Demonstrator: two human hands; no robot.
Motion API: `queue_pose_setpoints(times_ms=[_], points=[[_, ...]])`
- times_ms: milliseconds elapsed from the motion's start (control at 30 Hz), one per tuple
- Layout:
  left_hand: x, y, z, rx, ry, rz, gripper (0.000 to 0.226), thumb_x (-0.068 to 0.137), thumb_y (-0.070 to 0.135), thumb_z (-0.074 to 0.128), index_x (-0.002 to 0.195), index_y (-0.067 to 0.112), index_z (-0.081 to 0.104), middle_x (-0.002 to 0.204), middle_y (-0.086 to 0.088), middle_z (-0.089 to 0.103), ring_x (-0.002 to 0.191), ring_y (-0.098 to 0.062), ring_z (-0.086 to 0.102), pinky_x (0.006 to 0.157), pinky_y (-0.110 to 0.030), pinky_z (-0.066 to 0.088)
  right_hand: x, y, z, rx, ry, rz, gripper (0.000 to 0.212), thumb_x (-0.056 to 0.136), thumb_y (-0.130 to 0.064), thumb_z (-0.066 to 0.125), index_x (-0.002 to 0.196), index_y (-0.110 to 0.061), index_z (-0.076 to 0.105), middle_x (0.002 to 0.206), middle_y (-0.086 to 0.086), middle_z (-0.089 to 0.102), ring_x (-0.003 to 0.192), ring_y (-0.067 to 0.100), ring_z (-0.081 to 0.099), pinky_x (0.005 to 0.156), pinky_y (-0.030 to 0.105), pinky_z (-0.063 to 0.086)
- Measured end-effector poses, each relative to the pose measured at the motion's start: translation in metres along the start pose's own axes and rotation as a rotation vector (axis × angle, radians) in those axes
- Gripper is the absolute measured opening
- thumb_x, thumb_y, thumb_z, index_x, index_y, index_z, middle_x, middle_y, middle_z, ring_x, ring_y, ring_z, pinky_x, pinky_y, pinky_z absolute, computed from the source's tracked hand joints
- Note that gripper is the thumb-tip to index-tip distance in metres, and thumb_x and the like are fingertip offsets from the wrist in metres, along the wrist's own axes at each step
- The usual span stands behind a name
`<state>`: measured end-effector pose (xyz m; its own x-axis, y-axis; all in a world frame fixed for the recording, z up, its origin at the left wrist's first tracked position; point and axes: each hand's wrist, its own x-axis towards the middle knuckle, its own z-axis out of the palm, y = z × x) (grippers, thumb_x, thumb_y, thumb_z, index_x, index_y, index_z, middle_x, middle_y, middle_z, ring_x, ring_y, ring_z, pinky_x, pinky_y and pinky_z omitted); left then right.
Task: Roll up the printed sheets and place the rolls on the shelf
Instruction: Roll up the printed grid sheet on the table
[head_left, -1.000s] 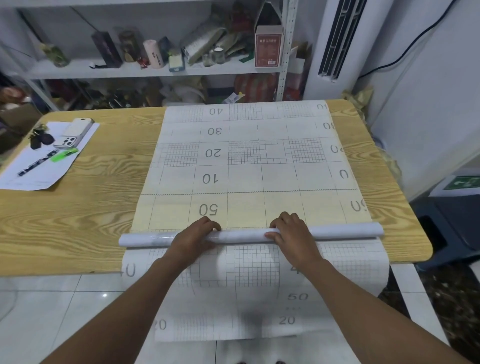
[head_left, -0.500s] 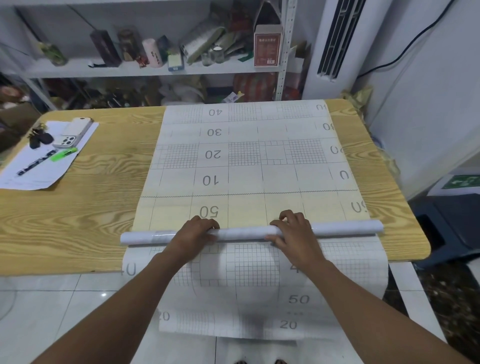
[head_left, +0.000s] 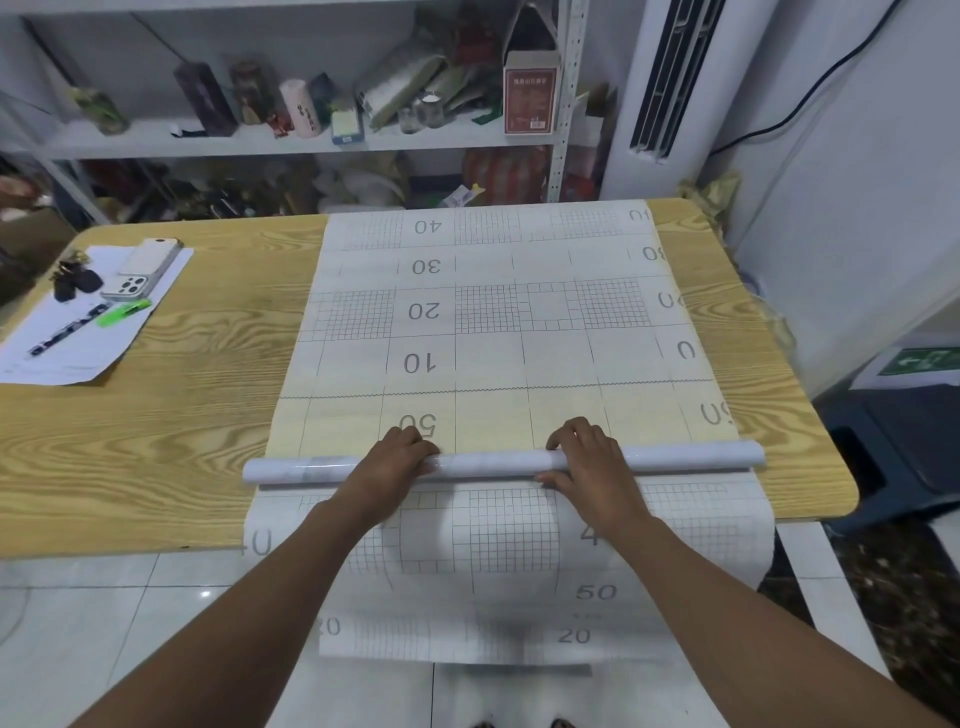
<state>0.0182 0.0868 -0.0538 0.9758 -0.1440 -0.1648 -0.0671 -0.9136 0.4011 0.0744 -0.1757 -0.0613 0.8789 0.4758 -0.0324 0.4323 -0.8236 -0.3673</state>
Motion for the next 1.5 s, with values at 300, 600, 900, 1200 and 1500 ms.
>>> queue_pose_setpoints(times_ms=[300,600,900,1200,1500], points=[[0.006,0.006,0.001,-0.141,0.033,-0.154,0.034,0.095,0.017,0.047,0.128,0.014,0.047,0.109,-0.008,0.057,0.105,-0.024,0.049,0.081,-0.024,0.035,0.004,0.001,0.0,-0.026,-0.027,0.012,0.031,0.088,-0.037,0.06,0.108,-0.013,0.058,0.111,0.002,0.052,0.093,0.021,0.049,0.084,0.031,0.035],[0.005,0.002,-0.001,-0.084,0.029,-0.118,0.051,0.079,0.026,0.069,0.125,0.019,0.046,0.109,-0.004,0.059,0.091,-0.023,0.055,0.078,-0.031,0.042,0.012,0.0,0.002,-0.083,-0.005,0.034,0.03,0.094,-0.039,0.05,0.108,-0.015,0.062,0.111,0.0,0.052,0.099,0.022,0.043,0.083,0.032,0.033],[0.004,0.003,-0.002,-0.022,0.064,-0.103,0.041,0.072,0.015,0.075,0.109,0.015,0.056,0.099,0.001,0.046,0.076,-0.022,0.048,0.066,-0.027,0.033,0.013,-0.001,0.004,-0.113,-0.078,0.018,0.035,0.098,-0.039,0.038,0.116,-0.016,0.057,0.114,0.0,0.051,0.102,0.022,0.042,0.089,0.032,0.033],[0.0,-0.004,-0.002,0.082,0.161,0.037,0.032,0.059,0.008,0.083,0.086,0.012,0.066,0.071,-0.003,0.062,0.065,-0.023,0.046,0.056,-0.028,0.03,0.012,-0.001,0.002,-0.115,-0.097,0.007,0.036,0.099,-0.04,0.034,0.119,-0.02,0.057,0.115,0.0,0.052,0.103,0.022,0.044,0.087,0.031,0.032],[-0.003,0.005,-0.003,-0.053,0.098,-0.085,0.032,0.091,0.015,0.051,0.123,0.013,0.05,0.105,-0.007,0.058,0.104,-0.024,0.043,0.077,-0.026,0.03,0.003,-0.001,0.001,-0.076,-0.031,-0.024,0.044,0.085,-0.052,0.055,0.113,-0.018,0.059,0.115,0.001,0.053,0.102,0.022,0.046,0.086,0.032,0.034]])
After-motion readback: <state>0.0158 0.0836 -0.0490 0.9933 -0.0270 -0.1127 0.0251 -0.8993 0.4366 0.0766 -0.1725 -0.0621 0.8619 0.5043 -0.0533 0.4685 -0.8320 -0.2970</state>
